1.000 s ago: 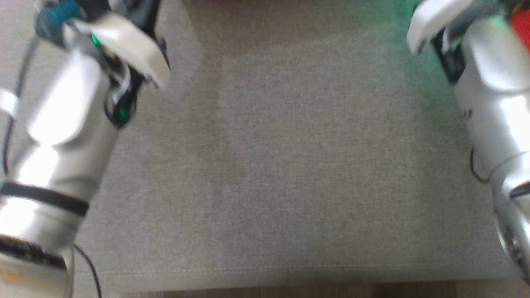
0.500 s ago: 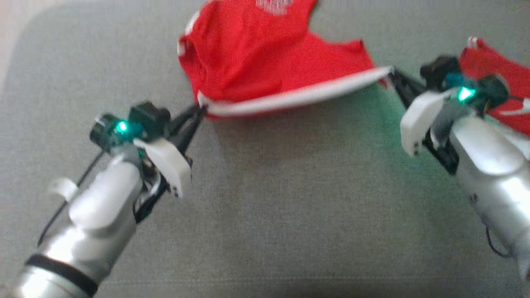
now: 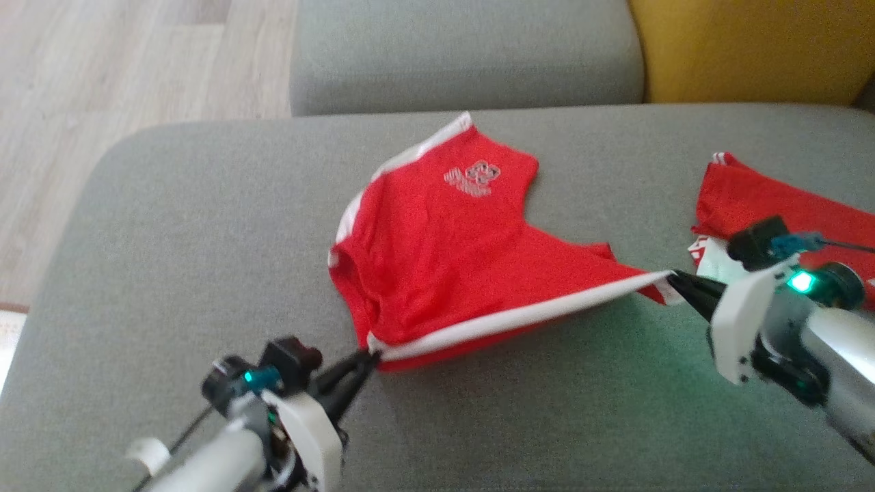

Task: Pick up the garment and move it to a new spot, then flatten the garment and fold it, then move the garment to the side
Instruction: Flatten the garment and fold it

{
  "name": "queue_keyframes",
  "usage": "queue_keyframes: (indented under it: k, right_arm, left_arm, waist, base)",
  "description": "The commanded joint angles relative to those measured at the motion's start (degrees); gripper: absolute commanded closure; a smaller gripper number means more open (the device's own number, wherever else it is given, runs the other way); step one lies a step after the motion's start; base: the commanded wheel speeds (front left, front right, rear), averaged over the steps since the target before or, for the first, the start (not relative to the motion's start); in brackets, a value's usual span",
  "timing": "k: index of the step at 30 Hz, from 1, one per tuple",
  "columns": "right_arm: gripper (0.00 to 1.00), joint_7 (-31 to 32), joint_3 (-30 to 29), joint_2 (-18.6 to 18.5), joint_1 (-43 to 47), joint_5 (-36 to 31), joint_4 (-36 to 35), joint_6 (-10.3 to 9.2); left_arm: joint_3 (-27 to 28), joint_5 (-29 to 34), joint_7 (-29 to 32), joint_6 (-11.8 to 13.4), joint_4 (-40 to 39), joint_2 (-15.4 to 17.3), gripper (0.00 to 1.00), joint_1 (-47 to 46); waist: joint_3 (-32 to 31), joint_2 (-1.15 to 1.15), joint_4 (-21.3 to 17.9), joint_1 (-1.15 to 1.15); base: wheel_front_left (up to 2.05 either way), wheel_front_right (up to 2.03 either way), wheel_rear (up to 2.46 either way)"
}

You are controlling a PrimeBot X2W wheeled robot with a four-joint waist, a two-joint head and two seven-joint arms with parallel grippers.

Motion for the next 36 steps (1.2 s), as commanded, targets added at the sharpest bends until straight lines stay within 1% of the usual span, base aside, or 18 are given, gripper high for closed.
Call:
queue_keyframes:
  k: [1,4,7,10,13,17,19,22,26,30,36]
  right_arm:
    - [1.0,0.33,-0.4,-2.98,-0.02,0.94,-2.04,0.1]
    - [1.0,2.08,-0.31,-6.38,2.25,3.08,-6.17,0.1]
    - [1.0,3.8,-0.86,-10.06,4.19,4.93,-10.74,0.1]
    - [1.0,4.76,-1.95,-13.78,4.85,4.7,-14.56,0.1]
    - [1.0,5.05,-3.9,-15.65,3.96,3.2,-16.61,0.1]
    - [1.0,5.82,-6.1,-15.15,1.49,-0.52,-17.57,0.1]
    - [1.0,6.09,-6.47,-14.79,0.69,-1.52,-17.7,0.1]
    - [1.0,7.23,-6.5,-13.7,-2.33,-5.6,-17.78,0.1]
    - [1.0,8.57,-4.74,-12.9,-8.07,-11.95,-17.2,0.1]
    - [1.0,8.93,-2.52,-11.89,-14.54,-16.21,-14.95,0.1]
    - [1.0,8.01,2.94,-10.77,-23.94,-19.38,-10.36,0.1]
  left_arm:
    - [1.75,-0.27,0.32,0.48,-2.64,1.98,1.0,-1.63]
    - [-0.74,0.14,2.45,0.56,-7.2,3.34,1.0,1.66]
    - [-1.64,-0.02,4.29,2.1,-12.07,4.49,1.0,4.27]
    - [-1.42,-0.72,5.5,3.63,-16.47,5.31,1.0,5.67]
    - [0.24,-1.72,5.9,5.44,-19.63,5.91,1.0,5.58]
    - [2.52,-2.31,5.81,7.11,-21.69,6.07,1.0,3.72]
    - [2.95,-2.47,5.78,7.21,-21.93,5.94,1.0,3.09]
    - [4.25,-3.28,5.78,7.32,-22.23,5.41,1.0,1.27]
    - [4.93,-2.93,5.6,6.55,-21.57,4.63,1.0,-2.15]
    - [5.2,-2.75,5.15,5.55,-19.35,2.74,1.0,-5.57]
    - [5.45,-3.04,4.08,4.33,-13.52,-1.27,1.0,-10.16]
  waist:
    - [-1.15,-0.01,-0.05,0.01]
    - [-2.13,-0.01,-0.12,0.01]
    - [-2.63,-0.01,-0.01,0.01]
    - [-2.8,-0.01,0.54,0.01]
    - [-2.39,-0.01,1.4,0.01]
    - [-0.8,-0.01,3.26,0.01]
    - [-0.27,-0.01,3.83,0.01]
    - [1.79,-0.01,5.39,0.01]
    - [5.65,-0.01,7.61,0.01]
    - [9.38,-0.01,9.68,0.01]
    - [13.92,-0.01,12.42,0.01]
  base:
    - [0.0,0.0,0.0]
    - [0.0,0.0,0.0]
    - [0.0,0.0,0.0]
    - [0.0,0.0,0.0]
    - [0.0,0.0,0.0]
    - [0.0,0.0,0.0]
    - [0.0,0.0,0.0]
    - [0.0,0.0,0.0]
    - [0.0,0.0,0.0]
    - [0.0,0.0,0.0]
    - [0.0,0.0,0.0]
